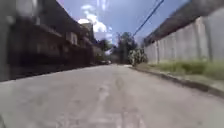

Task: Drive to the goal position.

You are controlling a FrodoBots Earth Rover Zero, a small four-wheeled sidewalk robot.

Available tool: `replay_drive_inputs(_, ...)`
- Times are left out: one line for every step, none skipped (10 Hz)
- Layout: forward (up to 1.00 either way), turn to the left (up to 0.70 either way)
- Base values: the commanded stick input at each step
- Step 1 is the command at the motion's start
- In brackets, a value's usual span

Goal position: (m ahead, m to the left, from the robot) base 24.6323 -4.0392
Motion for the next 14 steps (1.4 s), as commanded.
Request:
replay_drive_inputs(0.98, 0.00)
replay_drive_inputs(0.98, 0.00)
replay_drive_inputs(0.98, 0.00)
replay_drive_inputs(0.98, 0.00)
replay_drive_inputs(0.98, 0.00)
replay_drive_inputs(0.98, 0.00)
replay_drive_inputs(0.98, -0.02)
replay_drive_inputs(0.98, -0.15)
replay_drive_inputs(0.98, -0.20)
replay_drive_inputs(0.98, -0.12)
replay_drive_inputs(0.98, -0.04)
replay_drive_inputs(0.98, -0.19)
replay_drive_inputs(0.98, -0.15)
replay_drive_inputs(0.98, -0.10)
